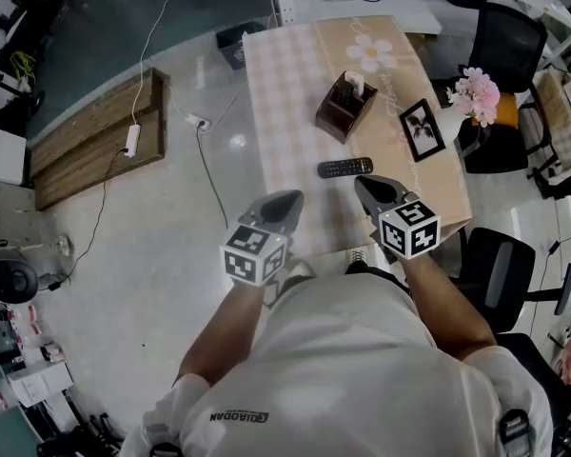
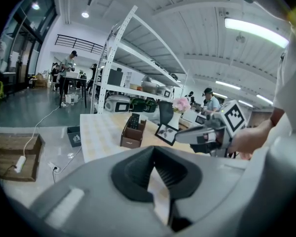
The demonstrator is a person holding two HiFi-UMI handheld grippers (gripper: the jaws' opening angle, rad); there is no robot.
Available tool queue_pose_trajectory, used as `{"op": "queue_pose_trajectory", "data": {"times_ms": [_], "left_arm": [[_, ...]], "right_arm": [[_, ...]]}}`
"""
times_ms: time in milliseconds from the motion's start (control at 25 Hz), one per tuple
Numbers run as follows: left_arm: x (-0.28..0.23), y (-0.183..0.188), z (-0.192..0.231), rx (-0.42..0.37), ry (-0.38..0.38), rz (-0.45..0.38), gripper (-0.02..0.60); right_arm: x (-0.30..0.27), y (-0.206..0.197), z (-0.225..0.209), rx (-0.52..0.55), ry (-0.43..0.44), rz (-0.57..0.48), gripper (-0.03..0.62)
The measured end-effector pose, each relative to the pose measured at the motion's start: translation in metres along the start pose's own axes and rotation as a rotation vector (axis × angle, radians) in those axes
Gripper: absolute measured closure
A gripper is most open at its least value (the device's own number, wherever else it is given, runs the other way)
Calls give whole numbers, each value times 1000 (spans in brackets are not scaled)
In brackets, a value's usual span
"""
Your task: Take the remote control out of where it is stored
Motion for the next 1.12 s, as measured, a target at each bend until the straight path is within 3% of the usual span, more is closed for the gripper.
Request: {"op": "queue_pose_trajectory", "data": {"times_ms": [440,840,1120], "left_arm": [[-6,0,10,26,55,0,577],[-10,5,19,48,109,-13,577],[-10,0,26,82,141,43,577]], "right_arm": [[-11,5,-16,31,-17,2,589],[-51,48,-72,185,-111,4,586],[-94,75,-115,310,-155,63,542]]}}
Point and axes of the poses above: the fingertips, and each gripper's own axes: x backward along the fingers, z to its left, y out of its top, the point moved 8 cm from there along x, backward along the fingers, and after that the axes turned 9 degrees about x, right-handed, at the moved point
